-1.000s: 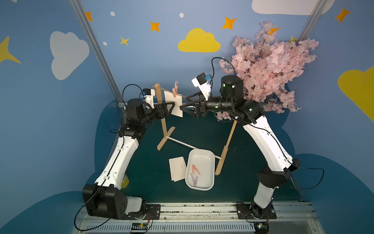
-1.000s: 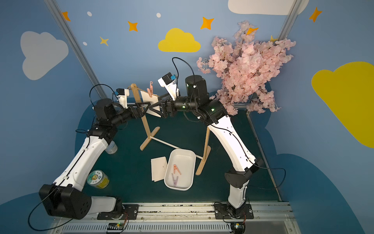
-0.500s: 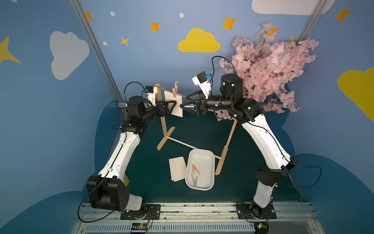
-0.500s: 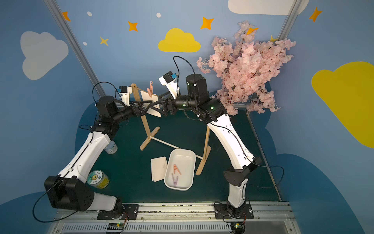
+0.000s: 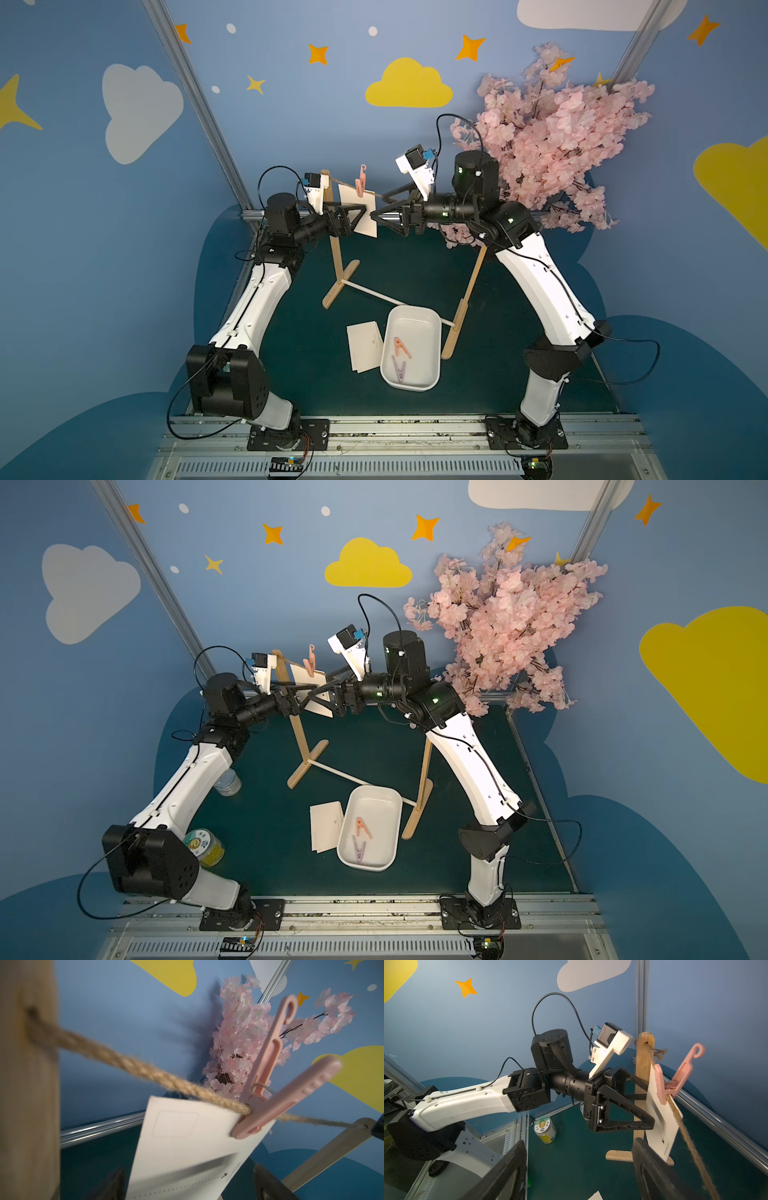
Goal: Remove the postcards from the strings
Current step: Pinch the postcard on the clothesline.
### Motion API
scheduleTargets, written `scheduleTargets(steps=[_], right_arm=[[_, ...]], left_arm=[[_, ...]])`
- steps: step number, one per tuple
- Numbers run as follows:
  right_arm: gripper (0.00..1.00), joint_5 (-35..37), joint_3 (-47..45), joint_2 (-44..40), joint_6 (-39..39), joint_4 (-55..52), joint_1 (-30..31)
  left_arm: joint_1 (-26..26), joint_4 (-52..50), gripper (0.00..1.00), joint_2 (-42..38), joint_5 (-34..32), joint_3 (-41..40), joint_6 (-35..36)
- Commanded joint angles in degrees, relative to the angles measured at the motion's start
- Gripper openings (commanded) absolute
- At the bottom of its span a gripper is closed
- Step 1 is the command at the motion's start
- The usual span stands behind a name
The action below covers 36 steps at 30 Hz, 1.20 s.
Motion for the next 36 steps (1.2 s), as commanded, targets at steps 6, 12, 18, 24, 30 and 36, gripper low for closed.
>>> scheduleTargets(steps=[6,12,18,24,30,36], right_arm=[[0.81,-1.28,1.72,0.18,0.48,1.95,-0.43],[0.81,-1.90,1.74,0.18,1.12,2.39,-0.44],[0.81,-2.17,1.79,0.08,1.47,2.54,-0.42],[0.81,-2.43,1.72,0.09,1.97,2.78,-0.42],[0.81,-2.75,1.69,0.07,2.17,2.96,-0.41],[0.81,-2.87,1.61,-0.34,2.27,2.98,-0.41]], left_arm=[[0.36,4.71,0.94,0.32,4.38,-0.84,-0.54],[0.36,5.02,0.94,-0.10,6.47,-2.48,-0.95],[0.40,5.58,0.93,-0.59,8.03,-4.06,-1.14],[0.47,7.04,0.94,-1.10,8.72,-5.76,-2.36],[0.44,9.86,0.94,-0.52,10.15,-6.25,-4.81],[0.45,11.06,0.94,-0.13,10.69,-5.96,-5.83]])
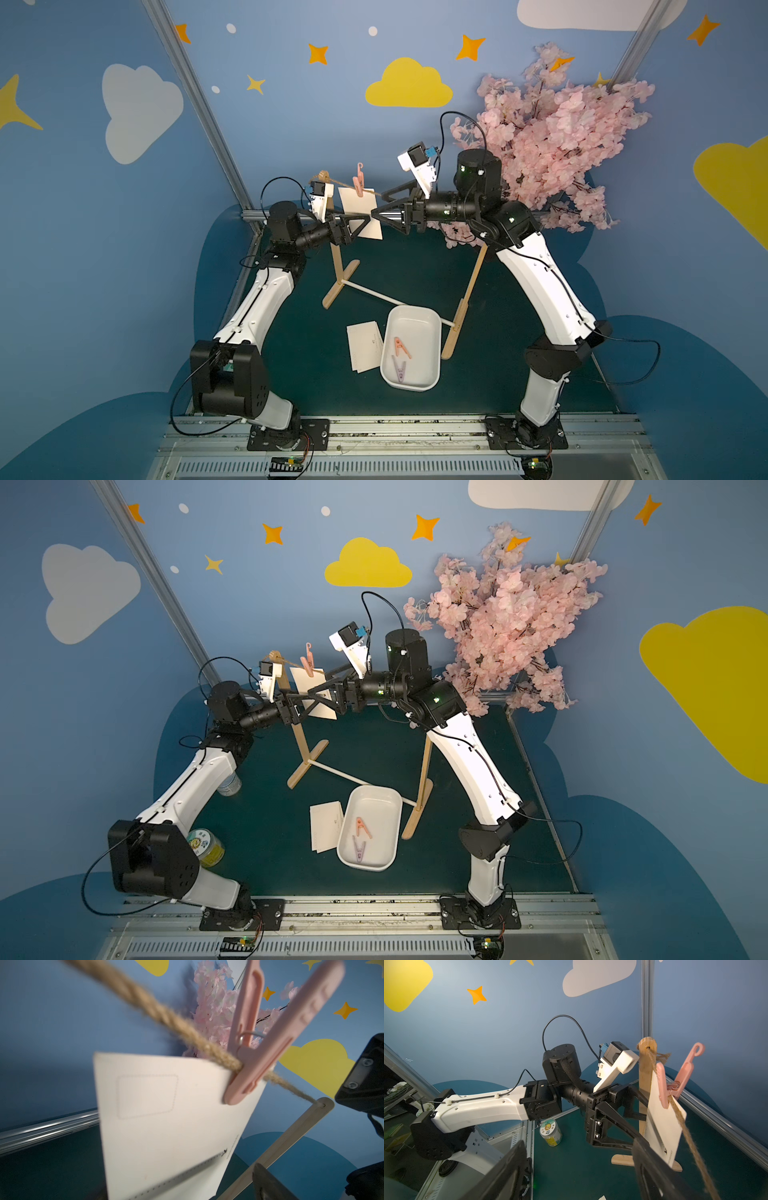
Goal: Remove the postcards from the strings
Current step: Pinch the postcard on the clothesline.
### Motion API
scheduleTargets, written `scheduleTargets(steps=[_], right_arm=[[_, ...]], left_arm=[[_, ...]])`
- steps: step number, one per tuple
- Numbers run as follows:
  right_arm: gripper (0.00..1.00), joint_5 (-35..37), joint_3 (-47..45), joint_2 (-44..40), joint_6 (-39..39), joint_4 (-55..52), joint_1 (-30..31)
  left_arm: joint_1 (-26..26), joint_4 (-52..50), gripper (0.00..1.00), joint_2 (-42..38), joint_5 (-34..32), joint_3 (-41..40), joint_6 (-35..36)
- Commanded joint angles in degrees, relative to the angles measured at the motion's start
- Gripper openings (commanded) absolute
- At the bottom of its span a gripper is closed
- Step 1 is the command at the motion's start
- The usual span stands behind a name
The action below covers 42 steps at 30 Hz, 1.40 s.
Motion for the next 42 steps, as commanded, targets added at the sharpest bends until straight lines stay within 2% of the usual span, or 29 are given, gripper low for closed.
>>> scheduleTargets(steps=[1,16,26,36,42], right_arm=[[0.81,-0.73,1.57,-0.48,0.24,1.52,-0.17],[0.81,-0.66,1.32,-0.67,-0.24,1.52,-0.17],[0.81,-0.54,1.82,-0.33,0.44,3.14,-0.19],[0.81,0.13,13.06,5.50,0.97,0.99,-0.93],[0.81,-1.23,17.83,9.90,8.28,5.87,-3.46]], left_arm=[[0.27,2.35,0.94,-0.21,1.41,-0.23,-0.92],[0.27,3.45,0.90,-0.52,2.07,-1.29,-1.55],[0.25,4.99,0.80,-0.61,2.46,-2.61,-2.49],[0.27,3.47,0.72,-0.70,4.11,-1.93,-2.49],[0.25,3.20,0.67,-1.29,4.06,-1.99,-2.31]])
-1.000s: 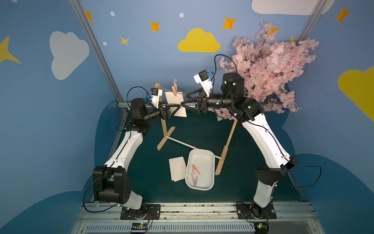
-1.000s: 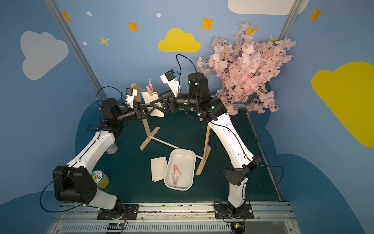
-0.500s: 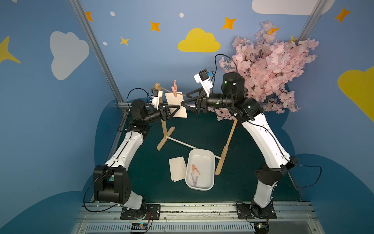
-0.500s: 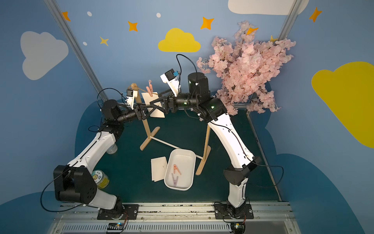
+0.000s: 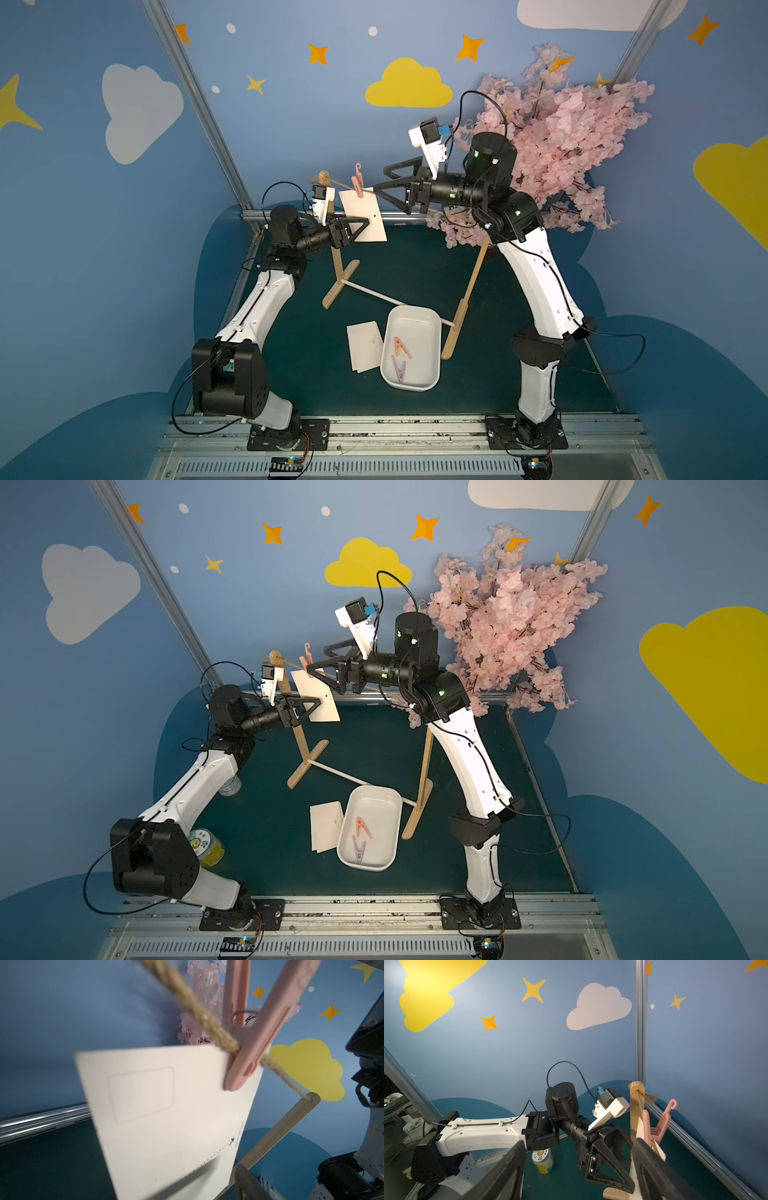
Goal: Remove the postcards from the strings
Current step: Pinch the postcard on the clothesline.
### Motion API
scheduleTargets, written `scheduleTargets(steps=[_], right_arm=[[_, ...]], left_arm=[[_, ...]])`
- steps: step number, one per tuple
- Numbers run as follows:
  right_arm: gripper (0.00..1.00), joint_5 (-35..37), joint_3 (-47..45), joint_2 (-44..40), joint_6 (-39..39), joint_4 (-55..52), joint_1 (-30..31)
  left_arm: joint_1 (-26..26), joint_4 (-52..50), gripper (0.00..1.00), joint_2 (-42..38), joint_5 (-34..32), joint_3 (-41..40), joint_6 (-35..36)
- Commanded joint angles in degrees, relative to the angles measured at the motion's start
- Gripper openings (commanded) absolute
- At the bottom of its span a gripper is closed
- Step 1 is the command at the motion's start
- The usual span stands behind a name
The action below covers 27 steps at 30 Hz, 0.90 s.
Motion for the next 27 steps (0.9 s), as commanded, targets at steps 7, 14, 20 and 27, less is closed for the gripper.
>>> scheduleTargets(steps=[7,14,20,27], right_arm=[[0.81,2.86,3.17,5.54,5.83,8.15,-0.73],[0.81,8.63,3.17,7.45,0.80,9.66,2.45],[0.81,12.36,3.17,8.80,-1.61,11.60,4.02],[0.81,14.81,3.17,10.36,-1.59,13.16,3.77]], left_arm=[[0.27,-0.58,0.61,-1.82,0.87,0.10,0.97],[0.27,-2.27,0.55,-2.67,0.82,-0.23,1.88],[0.20,-3.76,0.52,-3.59,0.51,-0.77,3.05],[0.27,-5.49,0.50,-4.56,0.15,-1.61,4.49]])
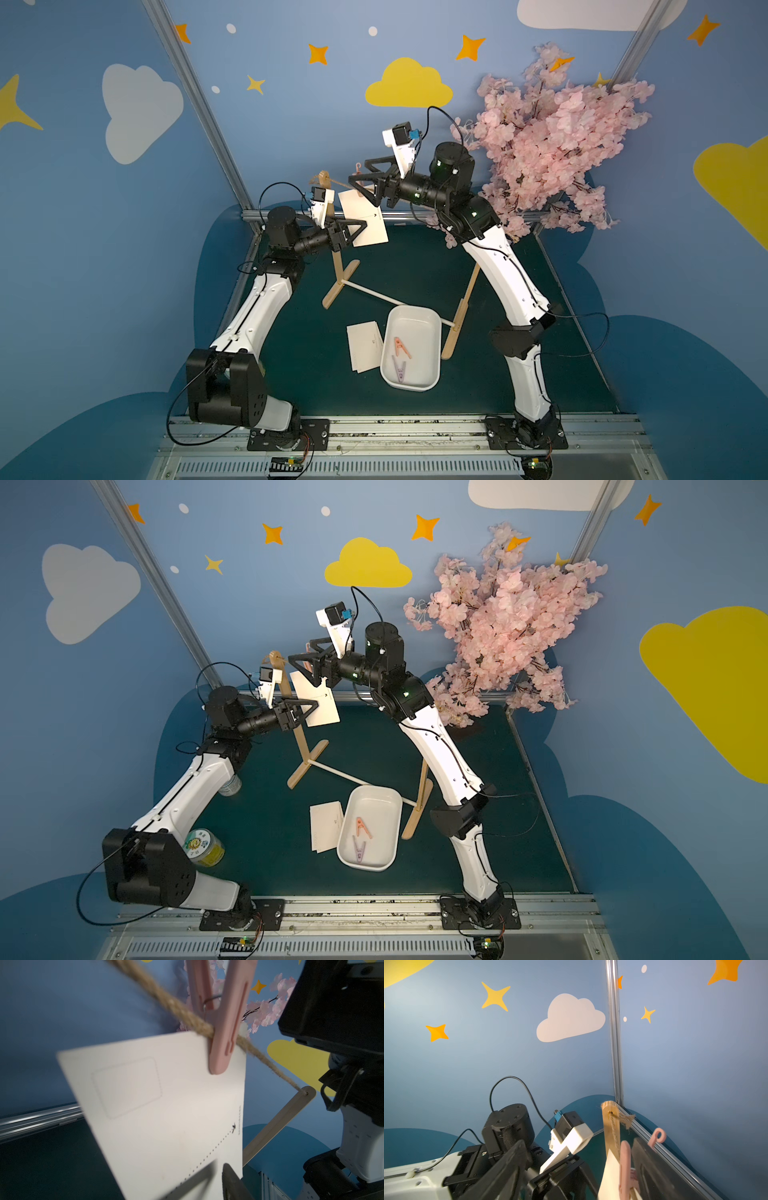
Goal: Remove the postcards from the strings
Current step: Pinch the postcard on the clothesline.
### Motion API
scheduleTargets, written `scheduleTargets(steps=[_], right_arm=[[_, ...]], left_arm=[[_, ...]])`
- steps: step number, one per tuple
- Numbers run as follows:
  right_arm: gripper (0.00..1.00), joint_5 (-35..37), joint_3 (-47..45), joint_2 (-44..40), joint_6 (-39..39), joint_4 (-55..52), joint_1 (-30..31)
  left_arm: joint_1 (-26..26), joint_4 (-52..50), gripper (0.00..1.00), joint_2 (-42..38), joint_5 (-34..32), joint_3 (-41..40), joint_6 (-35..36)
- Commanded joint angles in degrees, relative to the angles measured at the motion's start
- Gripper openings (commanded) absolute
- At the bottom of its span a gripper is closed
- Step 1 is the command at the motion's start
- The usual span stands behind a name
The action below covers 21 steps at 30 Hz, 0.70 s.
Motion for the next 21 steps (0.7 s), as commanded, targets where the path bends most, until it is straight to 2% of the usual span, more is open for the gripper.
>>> scheduleTargets(steps=[1,10,21], right_arm=[[0.81,2.43,1.14,1.51,-0.75,2.33,-0.41],[0.81,2.22,1.14,3.10,-0.10,2.58,-0.78],[0.81,2.13,1.14,4.59,0.05,2.17,-0.87]], left_arm=[[0.27,-1.35,0.50,-1.69,0.21,-0.69,1.86],[0.27,-2.22,0.49,-2.47,-1.27,-1.46,3.29],[0.22,-3.64,0.42,-2.93,-2.67,-1.53,5.48]])
